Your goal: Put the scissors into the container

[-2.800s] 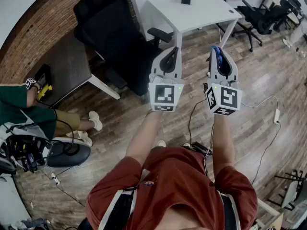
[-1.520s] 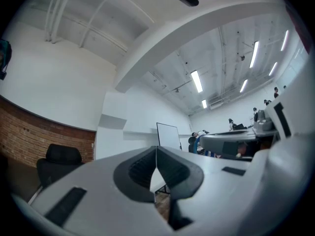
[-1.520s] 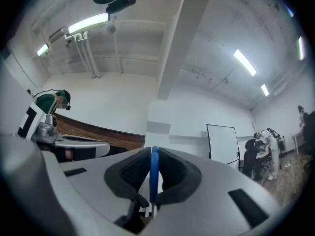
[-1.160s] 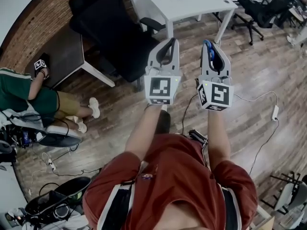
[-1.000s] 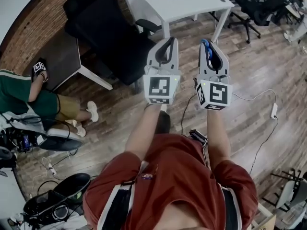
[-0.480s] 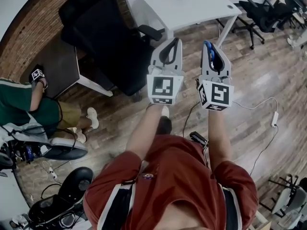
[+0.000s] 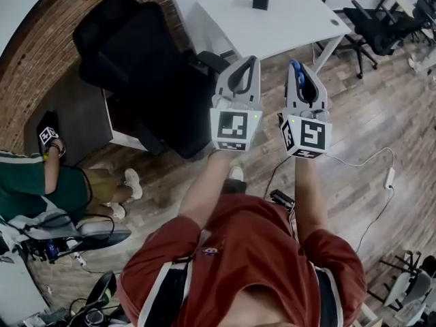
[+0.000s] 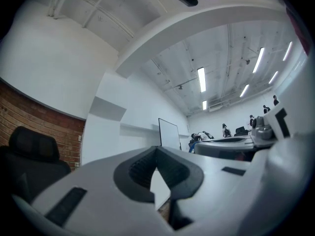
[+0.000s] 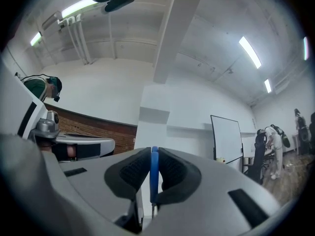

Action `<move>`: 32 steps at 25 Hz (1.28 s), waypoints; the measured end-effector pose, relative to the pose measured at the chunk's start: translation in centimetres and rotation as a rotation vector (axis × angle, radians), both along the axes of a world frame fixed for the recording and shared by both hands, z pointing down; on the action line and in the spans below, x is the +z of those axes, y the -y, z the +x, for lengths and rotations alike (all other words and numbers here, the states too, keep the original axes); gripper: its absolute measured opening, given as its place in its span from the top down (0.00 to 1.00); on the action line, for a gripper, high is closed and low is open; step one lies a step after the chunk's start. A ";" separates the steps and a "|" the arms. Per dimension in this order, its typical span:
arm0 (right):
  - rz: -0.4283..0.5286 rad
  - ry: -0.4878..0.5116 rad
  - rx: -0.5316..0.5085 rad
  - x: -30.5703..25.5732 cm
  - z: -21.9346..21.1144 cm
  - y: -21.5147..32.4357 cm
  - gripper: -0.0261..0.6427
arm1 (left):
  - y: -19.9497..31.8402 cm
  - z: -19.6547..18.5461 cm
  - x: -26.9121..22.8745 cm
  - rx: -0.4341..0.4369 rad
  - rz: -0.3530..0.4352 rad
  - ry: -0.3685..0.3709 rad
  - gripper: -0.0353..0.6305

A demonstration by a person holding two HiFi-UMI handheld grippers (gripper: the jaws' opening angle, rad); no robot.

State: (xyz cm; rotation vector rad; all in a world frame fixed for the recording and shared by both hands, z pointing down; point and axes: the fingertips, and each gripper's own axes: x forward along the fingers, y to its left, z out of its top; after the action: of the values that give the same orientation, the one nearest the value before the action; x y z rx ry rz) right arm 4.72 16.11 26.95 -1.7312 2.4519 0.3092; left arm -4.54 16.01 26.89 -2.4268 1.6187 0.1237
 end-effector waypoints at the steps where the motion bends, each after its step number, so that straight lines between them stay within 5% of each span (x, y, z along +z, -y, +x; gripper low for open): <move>1: -0.001 0.002 0.004 -0.1 -0.4 1.0 0.88 | 1.0 -0.4 -0.1 0.003 0.000 -0.002 0.93; 17: -0.038 0.006 0.075 1.4 -2.5 10.8 0.88 | 11.3 -2.7 1.5 0.068 -0.029 -0.012 0.93; 32: -0.018 0.023 0.021 1.2 -0.9 21.7 0.88 | 21.7 -1.4 1.6 0.011 -0.020 -0.004 0.93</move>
State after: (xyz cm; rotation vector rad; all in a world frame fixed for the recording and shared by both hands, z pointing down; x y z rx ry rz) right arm 3.77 -5.57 28.20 -1.7590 2.4292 0.2689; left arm -5.90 -5.64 28.49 -2.4517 1.6167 0.1142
